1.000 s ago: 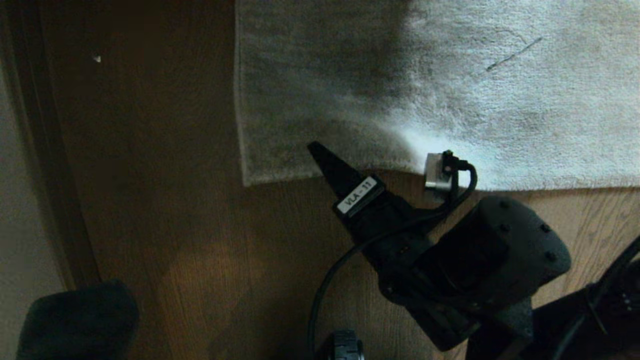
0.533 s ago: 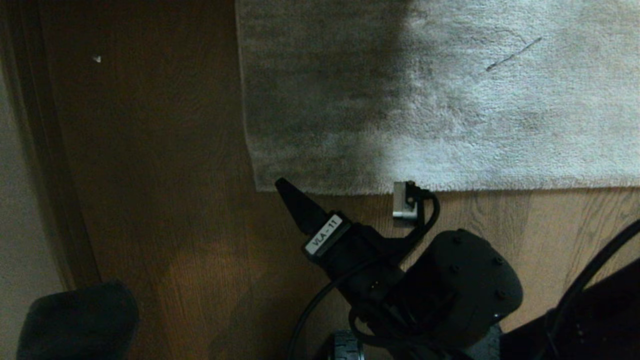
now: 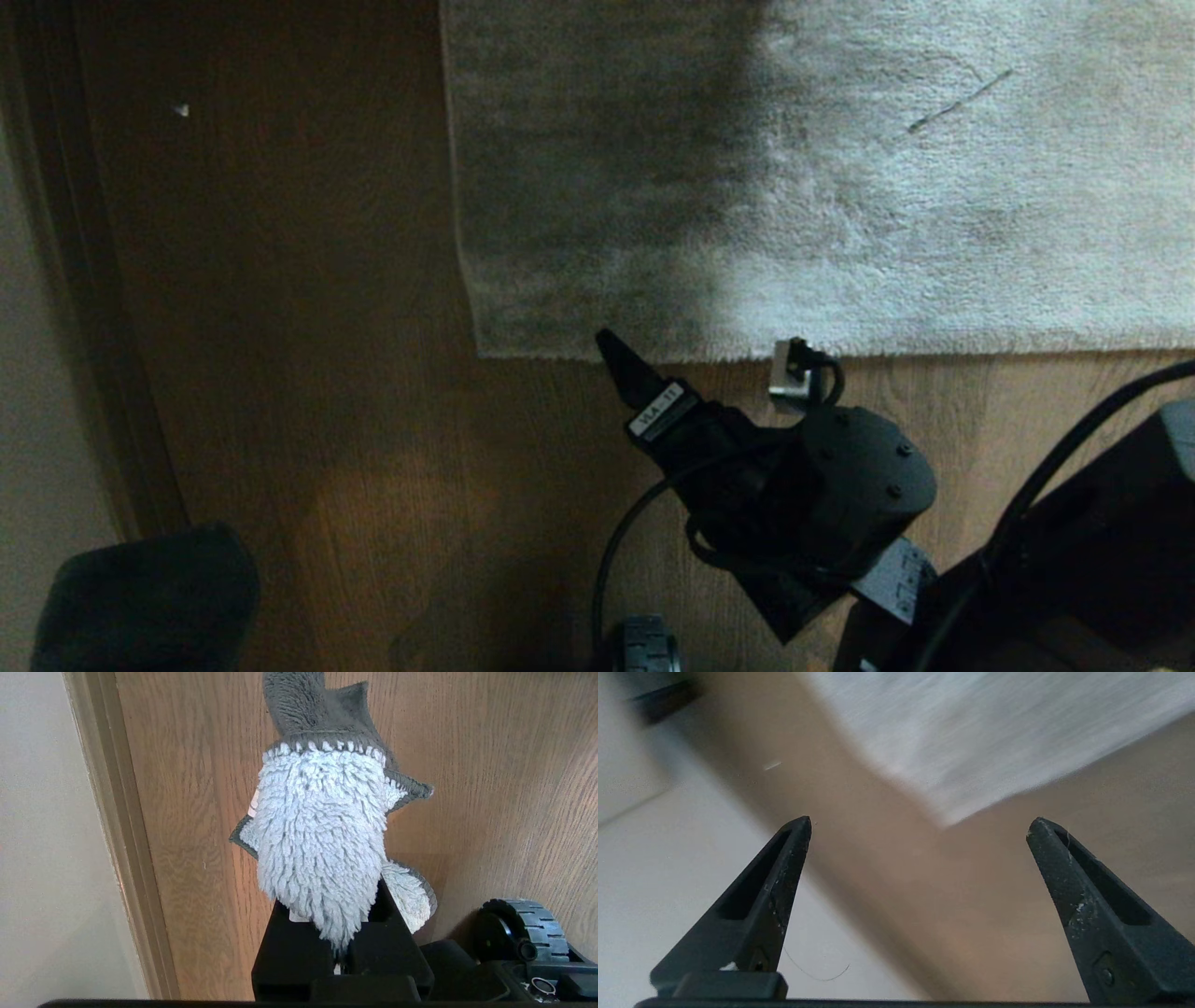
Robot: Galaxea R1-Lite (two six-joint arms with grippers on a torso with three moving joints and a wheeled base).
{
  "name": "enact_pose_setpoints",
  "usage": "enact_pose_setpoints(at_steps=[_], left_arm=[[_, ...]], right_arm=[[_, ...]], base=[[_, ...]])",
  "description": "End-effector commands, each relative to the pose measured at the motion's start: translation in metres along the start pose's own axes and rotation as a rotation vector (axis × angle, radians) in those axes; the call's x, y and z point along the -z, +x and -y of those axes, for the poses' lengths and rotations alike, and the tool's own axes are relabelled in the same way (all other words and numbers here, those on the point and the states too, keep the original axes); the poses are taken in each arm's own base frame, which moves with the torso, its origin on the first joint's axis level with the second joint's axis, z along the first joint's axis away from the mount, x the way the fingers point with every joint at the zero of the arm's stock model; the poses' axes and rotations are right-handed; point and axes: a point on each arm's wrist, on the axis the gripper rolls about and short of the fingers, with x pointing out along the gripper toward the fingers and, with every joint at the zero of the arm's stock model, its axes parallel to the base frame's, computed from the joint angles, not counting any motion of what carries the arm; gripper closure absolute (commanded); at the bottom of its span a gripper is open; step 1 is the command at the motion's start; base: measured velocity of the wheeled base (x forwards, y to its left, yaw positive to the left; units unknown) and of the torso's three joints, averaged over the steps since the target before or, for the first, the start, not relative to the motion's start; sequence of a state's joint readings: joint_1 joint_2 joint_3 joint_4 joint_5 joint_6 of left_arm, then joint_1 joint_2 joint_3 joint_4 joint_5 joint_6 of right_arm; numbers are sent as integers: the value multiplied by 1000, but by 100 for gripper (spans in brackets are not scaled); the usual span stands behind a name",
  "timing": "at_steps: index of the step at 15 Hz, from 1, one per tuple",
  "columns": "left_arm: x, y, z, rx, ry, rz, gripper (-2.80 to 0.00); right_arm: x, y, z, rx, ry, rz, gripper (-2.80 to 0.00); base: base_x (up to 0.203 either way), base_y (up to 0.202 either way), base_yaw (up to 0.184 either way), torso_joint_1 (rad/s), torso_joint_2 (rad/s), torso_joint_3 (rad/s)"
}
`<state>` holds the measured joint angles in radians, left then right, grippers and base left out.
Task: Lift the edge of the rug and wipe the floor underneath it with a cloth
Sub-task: Lay down the carpet
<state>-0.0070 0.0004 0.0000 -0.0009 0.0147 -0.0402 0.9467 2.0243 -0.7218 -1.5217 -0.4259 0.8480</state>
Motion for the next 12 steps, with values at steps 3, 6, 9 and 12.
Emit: enact_pose_setpoints(at_steps=[3, 6, 9, 12], left_arm=[[0, 0, 0, -1, -1, 1, 0], [0, 0, 0, 0, -1, 1, 0], [0, 0, 0, -1, 0, 0, 0], [0, 0, 0, 0, 0, 1, 0]], right_arm=[[-23, -5, 17, 58, -44, 77, 0], [-43, -8, 13, 59, -37, 135, 0], [-46, -16, 18, 83, -48, 127, 0], [-39, -17, 32, 131, -68, 102, 0]], base=[[0, 0, 0, 0, 0, 0], [0, 0, 0, 0, 0, 0], [0, 0, 0, 0, 0, 0], [0, 0, 0, 0, 0, 0]])
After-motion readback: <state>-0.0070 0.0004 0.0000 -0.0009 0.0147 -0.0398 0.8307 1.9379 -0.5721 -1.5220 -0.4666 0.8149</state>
